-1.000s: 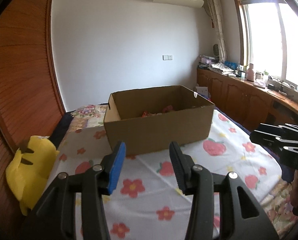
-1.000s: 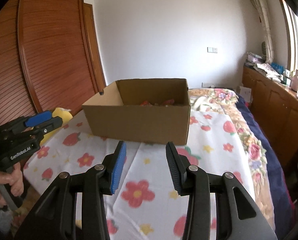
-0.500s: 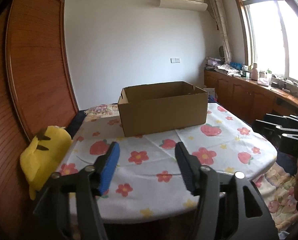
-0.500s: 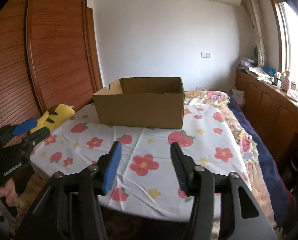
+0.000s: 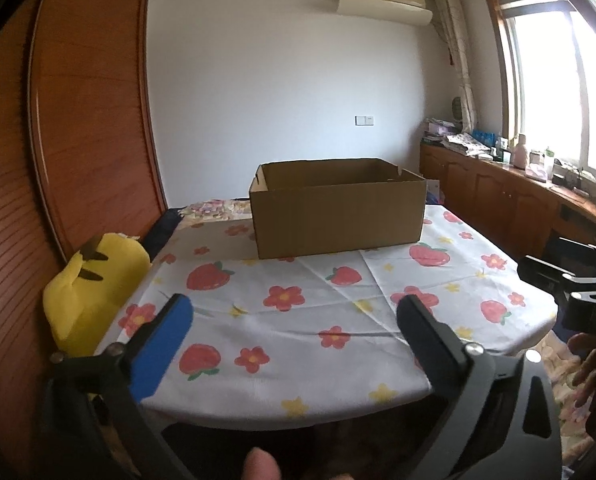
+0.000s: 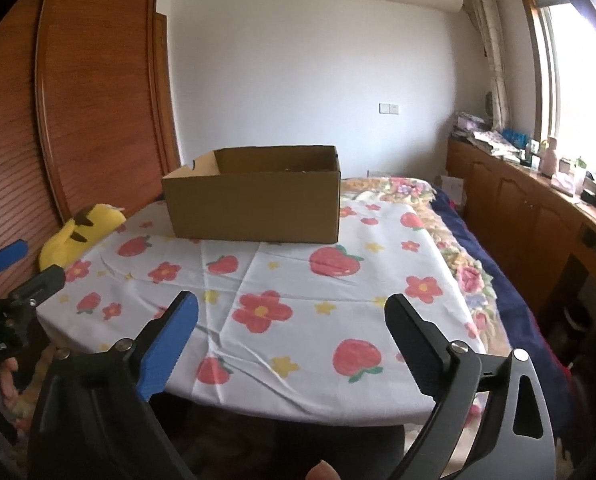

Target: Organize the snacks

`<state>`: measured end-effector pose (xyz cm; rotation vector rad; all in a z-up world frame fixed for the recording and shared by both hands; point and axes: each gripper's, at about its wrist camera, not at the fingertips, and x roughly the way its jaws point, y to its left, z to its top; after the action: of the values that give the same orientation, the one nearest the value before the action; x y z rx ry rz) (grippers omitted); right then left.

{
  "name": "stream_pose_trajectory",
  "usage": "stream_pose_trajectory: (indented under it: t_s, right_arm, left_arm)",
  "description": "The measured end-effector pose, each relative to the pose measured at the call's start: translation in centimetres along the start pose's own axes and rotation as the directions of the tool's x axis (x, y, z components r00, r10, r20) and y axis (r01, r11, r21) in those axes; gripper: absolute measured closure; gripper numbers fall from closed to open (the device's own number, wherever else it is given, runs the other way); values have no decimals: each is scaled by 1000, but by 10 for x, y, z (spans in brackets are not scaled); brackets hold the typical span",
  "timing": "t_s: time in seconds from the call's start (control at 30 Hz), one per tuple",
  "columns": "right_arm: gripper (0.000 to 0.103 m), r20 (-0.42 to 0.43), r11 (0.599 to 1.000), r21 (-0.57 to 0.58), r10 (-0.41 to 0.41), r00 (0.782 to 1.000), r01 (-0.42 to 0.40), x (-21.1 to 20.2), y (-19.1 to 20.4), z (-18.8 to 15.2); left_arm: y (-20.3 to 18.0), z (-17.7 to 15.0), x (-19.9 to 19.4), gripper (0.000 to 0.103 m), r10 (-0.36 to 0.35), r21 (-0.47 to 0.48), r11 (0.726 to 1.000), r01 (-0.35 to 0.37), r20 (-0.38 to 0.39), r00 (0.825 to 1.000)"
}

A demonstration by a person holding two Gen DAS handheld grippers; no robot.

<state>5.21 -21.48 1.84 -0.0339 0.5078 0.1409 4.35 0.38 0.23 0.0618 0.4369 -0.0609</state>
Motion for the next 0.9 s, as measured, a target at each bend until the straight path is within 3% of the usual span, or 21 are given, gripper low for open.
stream_pose_trajectory:
  t_s: [0.07,0.9]
  right_arm:
    - [0,5,1000,-3,-4,1000,4,-1,2,0]
    - [0,13,1000,2,-29,1000,29,-8,8,0]
  left_arm:
    - [2,-2,0,0,2,-7,1000,-2,4,1000]
    - [5,-9,-3,0,29,-15,999,-29,3,1000]
